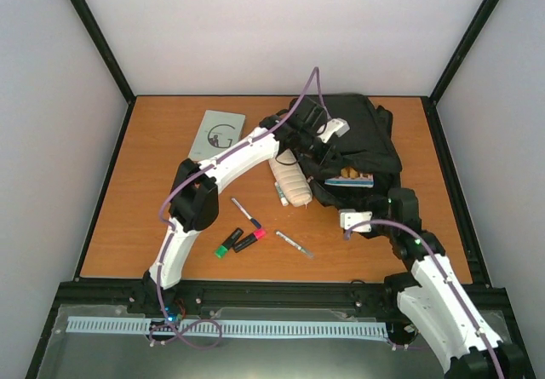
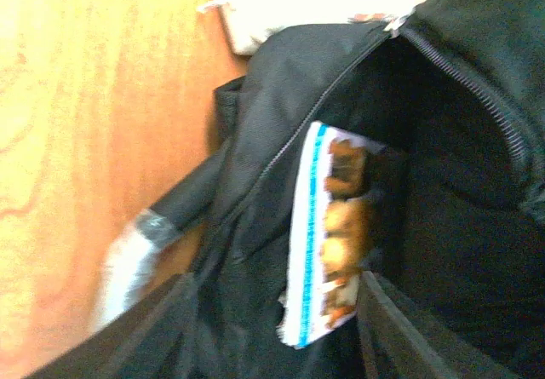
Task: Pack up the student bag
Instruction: Place the book in the student bag.
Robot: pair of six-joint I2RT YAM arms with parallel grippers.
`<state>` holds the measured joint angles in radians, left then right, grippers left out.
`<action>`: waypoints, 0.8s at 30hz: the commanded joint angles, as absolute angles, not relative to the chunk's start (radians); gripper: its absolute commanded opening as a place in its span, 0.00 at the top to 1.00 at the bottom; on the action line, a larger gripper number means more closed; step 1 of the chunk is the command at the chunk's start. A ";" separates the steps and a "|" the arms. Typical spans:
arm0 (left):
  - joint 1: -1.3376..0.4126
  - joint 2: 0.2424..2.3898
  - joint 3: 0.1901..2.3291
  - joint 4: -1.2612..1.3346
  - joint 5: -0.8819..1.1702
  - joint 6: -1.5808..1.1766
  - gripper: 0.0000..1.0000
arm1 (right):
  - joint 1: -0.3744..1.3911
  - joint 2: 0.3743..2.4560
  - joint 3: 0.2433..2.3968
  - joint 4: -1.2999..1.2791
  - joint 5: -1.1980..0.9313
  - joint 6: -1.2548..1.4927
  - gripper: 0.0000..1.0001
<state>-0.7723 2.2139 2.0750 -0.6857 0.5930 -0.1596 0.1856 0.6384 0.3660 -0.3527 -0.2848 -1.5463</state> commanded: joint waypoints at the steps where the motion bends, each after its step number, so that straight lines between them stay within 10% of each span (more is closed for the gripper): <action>1: -0.772 2.217 2.127 -0.660 0.596 -0.169 0.99 | 0.177 0.751 0.471 -0.570 -0.267 -1.283 0.49; 9: -0.772 2.196 2.122 -0.664 0.605 -0.162 0.99 | 0.134 1.013 0.536 -0.394 -0.200 -1.171 0.90; 24: -0.772 2.180 2.145 -0.690 0.598 -0.141 0.99 | 0.082 1.362 0.562 -0.044 -0.049 -1.367 0.97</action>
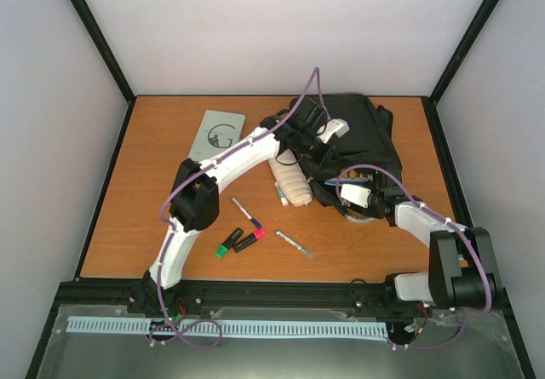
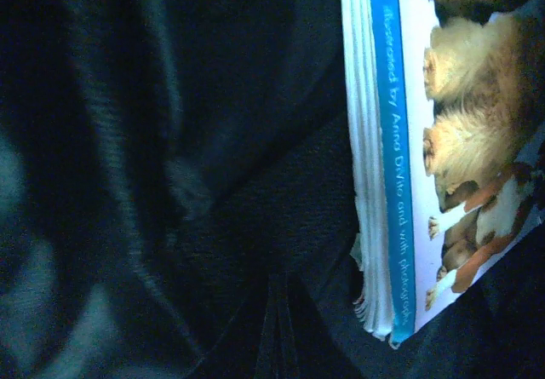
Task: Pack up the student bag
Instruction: Place the book in the student bag.
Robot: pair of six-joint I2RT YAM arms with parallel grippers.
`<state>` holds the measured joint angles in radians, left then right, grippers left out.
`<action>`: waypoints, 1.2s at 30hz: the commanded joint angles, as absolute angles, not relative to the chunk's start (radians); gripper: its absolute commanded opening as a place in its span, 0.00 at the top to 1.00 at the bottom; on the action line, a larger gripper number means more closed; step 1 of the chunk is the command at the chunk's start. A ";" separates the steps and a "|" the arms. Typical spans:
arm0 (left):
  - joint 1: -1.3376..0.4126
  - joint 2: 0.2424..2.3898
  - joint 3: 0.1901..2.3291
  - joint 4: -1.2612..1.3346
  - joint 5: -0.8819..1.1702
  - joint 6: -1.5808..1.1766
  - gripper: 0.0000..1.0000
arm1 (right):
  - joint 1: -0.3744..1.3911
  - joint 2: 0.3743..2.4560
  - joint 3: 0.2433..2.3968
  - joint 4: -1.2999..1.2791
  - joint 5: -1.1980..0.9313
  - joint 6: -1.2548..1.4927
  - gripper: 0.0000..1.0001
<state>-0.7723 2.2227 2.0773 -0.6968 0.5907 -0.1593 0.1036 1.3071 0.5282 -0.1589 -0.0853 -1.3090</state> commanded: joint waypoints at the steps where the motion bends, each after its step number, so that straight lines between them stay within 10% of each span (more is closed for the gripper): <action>1: -0.772 2.179 2.146 -0.693 0.594 -0.140 0.99 | 0.079 1.381 0.571 -0.032 -0.047 -1.370 0.97; 17: -0.772 2.175 2.140 -0.698 0.596 -0.132 0.99 | 0.077 1.580 0.564 0.436 0.068 -1.461 0.97; 36: -0.772 2.233 2.137 -0.673 0.538 -0.177 0.99 | 0.123 0.800 0.570 -0.671 -0.390 -1.094 0.62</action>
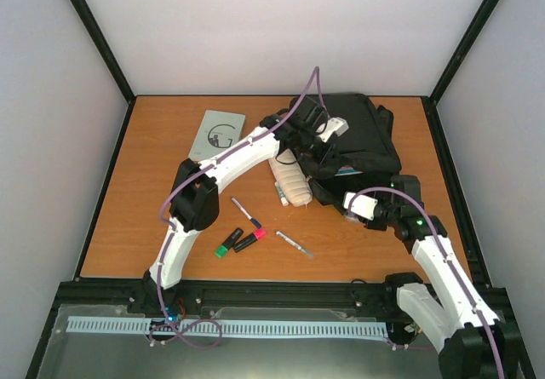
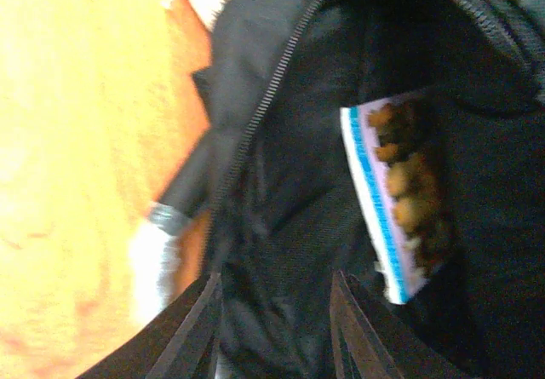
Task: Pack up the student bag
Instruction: Place the book in the student bag.
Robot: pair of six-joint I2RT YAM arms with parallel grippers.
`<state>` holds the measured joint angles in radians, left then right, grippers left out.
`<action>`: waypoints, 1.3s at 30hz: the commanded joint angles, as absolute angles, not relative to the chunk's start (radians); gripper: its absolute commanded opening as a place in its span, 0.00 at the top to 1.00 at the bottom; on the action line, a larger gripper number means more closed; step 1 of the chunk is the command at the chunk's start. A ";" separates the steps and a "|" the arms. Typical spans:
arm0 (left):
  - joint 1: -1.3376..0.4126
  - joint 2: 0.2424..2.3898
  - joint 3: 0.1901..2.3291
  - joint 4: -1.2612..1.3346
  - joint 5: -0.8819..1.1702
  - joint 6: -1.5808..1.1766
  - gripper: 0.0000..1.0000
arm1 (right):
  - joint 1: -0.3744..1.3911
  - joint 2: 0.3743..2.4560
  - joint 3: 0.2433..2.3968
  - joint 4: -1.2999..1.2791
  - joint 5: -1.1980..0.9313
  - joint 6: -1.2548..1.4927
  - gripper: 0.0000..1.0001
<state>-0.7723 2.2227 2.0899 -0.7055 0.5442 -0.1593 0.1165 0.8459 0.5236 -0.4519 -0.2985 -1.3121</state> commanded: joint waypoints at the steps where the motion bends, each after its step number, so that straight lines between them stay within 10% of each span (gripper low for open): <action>1: -0.772 2.237 2.131 -0.674 0.532 -0.175 0.99 | 0.122 0.792 0.592 -0.670 -0.392 -1.019 0.62; 6: -0.772 2.251 2.086 -0.670 0.526 -0.172 0.99 | 0.121 0.822 0.810 -0.725 -0.457 -0.675 0.51; 9: -0.771 2.260 2.060 -0.637 0.551 -0.192 0.99 | 0.121 0.833 0.894 -0.725 -0.433 -0.571 0.02; 23: -0.785 2.342 2.048 -0.598 0.624 -0.265 0.92 | 0.114 0.853 0.852 -0.530 -0.152 -0.279 0.00; 29: -0.785 2.251 1.993 -0.599 0.574 -0.238 0.40 | 0.087 0.908 0.876 -0.550 -0.266 -0.327 0.00; 31: -0.785 2.205 1.979 -0.610 0.518 -0.246 0.03 | 0.083 0.935 0.883 -0.532 -0.246 -0.322 0.00; 39: -0.783 2.075 1.936 -0.669 0.250 -0.237 0.00 | 0.061 0.996 0.919 -0.435 -0.080 -0.202 0.00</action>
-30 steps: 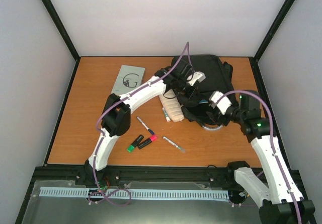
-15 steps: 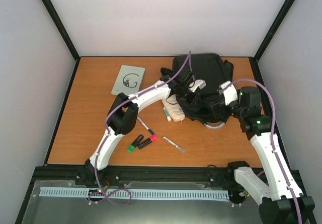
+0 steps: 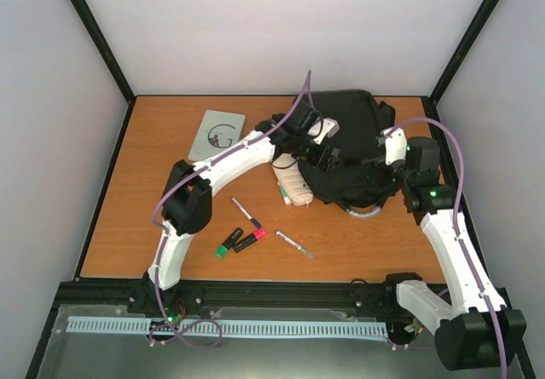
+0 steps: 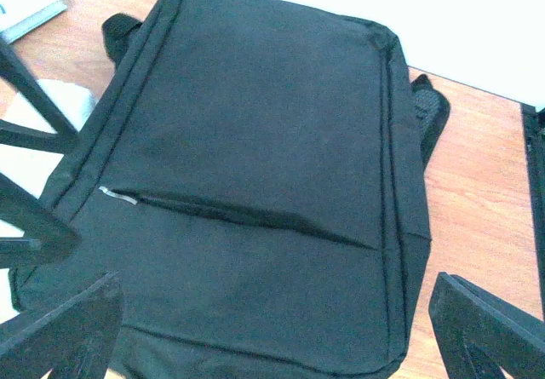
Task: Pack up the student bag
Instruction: Place the book in the student bag, then move the student bag to the center of the board.
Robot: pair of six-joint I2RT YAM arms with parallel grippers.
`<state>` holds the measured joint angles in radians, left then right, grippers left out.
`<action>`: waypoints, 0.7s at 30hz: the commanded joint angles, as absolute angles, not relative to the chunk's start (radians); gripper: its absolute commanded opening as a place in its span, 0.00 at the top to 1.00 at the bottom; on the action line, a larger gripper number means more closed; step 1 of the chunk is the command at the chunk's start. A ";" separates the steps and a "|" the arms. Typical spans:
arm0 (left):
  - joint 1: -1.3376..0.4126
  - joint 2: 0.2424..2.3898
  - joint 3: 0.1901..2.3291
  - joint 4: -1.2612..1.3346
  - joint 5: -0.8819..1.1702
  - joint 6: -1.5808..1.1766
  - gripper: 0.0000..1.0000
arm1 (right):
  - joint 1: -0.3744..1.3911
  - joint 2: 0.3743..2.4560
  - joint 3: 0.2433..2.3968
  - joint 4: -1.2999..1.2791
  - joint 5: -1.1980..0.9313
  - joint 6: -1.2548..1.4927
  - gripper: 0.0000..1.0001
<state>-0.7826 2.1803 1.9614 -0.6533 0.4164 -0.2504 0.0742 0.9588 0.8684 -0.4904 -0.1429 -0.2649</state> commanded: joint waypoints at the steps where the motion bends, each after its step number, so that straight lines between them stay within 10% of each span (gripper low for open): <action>1: -0.782 2.062 1.926 -0.666 0.211 -0.234 0.00 | 0.061 1.018 0.938 -0.462 -0.118 -0.227 0.00; 10: -0.718 1.944 1.794 -0.528 0.129 -0.251 0.00 | 0.060 0.983 0.849 -0.473 -0.239 -0.279 0.00; 17: -0.712 2.128 2.147 -0.897 -0.468 -0.302 0.00 | 0.060 0.902 0.809 -0.454 -0.110 -0.330 0.00; 21: -0.655 2.179 2.176 -0.881 -0.409 -0.326 0.00 | 0.060 0.932 0.794 -0.454 -0.059 -0.320 0.00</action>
